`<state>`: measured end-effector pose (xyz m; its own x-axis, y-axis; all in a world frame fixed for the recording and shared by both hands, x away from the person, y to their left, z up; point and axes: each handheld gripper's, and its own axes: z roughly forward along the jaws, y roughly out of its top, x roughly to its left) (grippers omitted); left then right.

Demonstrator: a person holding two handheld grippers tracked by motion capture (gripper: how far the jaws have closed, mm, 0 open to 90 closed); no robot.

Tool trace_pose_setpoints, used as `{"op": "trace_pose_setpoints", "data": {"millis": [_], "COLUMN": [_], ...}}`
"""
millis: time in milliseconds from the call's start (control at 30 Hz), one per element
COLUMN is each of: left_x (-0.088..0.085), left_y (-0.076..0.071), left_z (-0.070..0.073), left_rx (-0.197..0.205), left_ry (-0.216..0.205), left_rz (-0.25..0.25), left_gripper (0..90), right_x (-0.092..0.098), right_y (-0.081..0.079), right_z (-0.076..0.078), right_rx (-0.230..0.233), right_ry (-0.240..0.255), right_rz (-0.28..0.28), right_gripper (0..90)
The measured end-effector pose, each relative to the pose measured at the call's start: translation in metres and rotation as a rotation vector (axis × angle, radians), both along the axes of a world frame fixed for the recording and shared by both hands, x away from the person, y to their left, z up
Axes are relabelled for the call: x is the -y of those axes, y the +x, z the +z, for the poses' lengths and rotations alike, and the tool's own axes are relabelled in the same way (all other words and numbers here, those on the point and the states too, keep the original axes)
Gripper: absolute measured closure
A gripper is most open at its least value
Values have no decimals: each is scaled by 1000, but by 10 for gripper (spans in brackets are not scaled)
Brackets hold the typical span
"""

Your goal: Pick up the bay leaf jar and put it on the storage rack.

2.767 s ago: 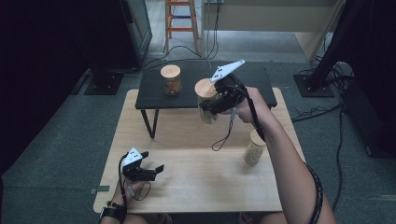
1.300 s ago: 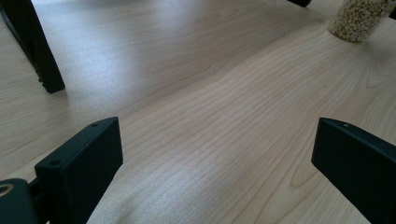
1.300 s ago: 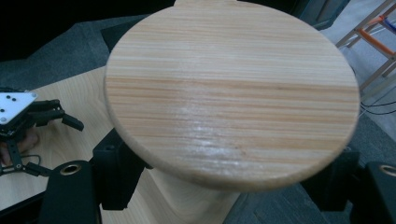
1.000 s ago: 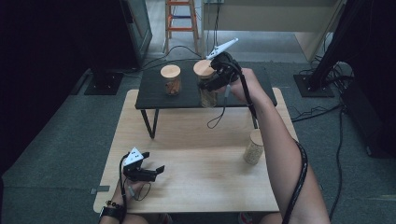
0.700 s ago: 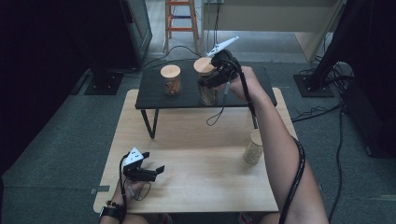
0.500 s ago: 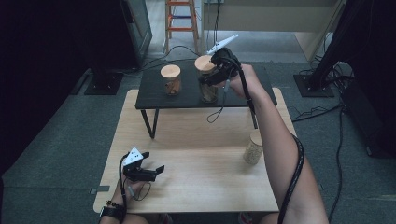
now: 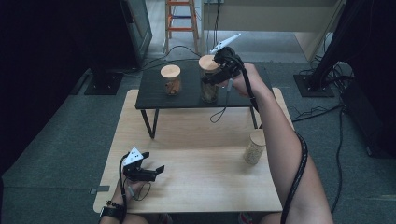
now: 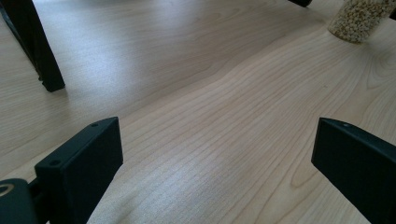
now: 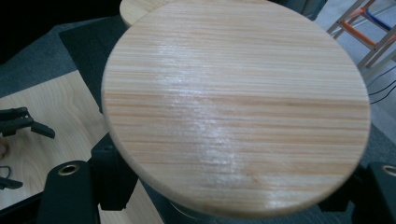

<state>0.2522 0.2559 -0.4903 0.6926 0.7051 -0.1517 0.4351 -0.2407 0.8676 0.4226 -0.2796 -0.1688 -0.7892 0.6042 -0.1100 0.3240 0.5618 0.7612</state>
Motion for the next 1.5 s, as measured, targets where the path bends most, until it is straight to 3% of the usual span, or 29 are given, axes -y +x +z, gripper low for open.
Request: {"op": "trace_pose_setpoints", "data": {"millis": [267,767,1167,1500], "left_x": [0,0,0,1], "left_y": [-1,-1,-2,-3], "left_z": [0,-1,-1,0], "left_rx": [4,5,7,6], "left_ry": [2,-2,-2,3], "left_rz": [1,4,7,15], "left_gripper": [21,21,21,21], "right_x": [-6,-3,5,19], "right_y": [-3,-6,-13,-29], "right_z": [-2,-4,-4,-10], "right_rx": [0,3,-8,4], "right_ry": [-23,-12,-8,15], "right_rz": [-44,-42,-54,-69], "right_gripper": [193,145,35,0]}}
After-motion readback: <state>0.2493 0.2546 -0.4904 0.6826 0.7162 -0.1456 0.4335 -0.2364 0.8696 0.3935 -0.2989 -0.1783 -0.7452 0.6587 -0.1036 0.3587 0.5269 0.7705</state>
